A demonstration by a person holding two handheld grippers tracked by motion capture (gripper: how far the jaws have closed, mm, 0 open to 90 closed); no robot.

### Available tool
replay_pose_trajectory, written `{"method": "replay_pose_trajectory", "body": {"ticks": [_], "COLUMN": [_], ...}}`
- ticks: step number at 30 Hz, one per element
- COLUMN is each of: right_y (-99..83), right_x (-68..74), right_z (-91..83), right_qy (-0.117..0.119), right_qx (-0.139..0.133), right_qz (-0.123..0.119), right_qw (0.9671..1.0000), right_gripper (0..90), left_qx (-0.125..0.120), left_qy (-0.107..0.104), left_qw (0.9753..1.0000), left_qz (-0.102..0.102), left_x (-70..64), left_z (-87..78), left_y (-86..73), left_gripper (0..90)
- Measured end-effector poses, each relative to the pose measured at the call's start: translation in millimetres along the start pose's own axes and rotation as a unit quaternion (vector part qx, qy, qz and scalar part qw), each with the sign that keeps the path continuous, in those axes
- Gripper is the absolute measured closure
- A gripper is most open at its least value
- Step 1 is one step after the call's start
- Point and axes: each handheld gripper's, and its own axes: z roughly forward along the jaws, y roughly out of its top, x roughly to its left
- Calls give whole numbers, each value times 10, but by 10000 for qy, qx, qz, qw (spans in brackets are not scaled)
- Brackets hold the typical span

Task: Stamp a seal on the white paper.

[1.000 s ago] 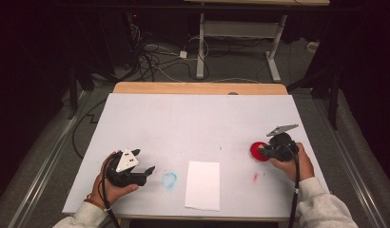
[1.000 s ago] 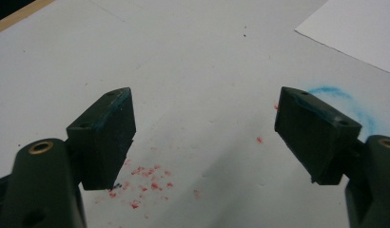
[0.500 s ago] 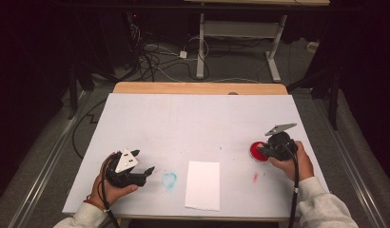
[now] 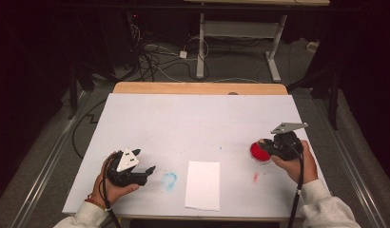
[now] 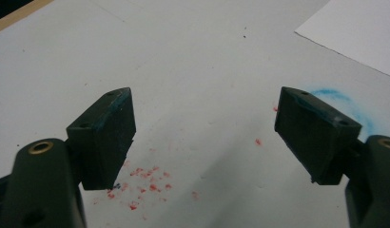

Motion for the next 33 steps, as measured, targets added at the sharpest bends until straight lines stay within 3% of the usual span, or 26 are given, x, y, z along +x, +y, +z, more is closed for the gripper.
{"method": "replay_pose_trajectory", "body": {"ticks": [3, 14, 21, 26, 33], "right_y": [38, 182, 261, 336, 394], "right_x": [40, 152, 301, 528, 738], "right_z": [-115, -306, -349, -311, -261], "right_qy": [-34, 95, 305, 556, 766], "right_qx": [-276, -687, -799, -794, -753], "right_qz": [15, -127, -334, -588, -843], "right_qw": [9996, 9975, 9958, 9935, 9906], "right_gripper": [759, 759, 759, 759, 759], "left_qx": [28, 42, 61, 59, 58], "left_qy": [-4, 1, -6, -11, -12], "left_qw": [10000, 10000, 10000, 10000, 10000], "left_qz": [14, 27, 31, 40, 23], "left_x": [-7, -6, -7, -12, -7], "left_z": [9, 0, 7, 8, 5], "left_y": [2, -9, -8, -6, -11], "left_gripper": [210, 209, 210, 209, 209]}}
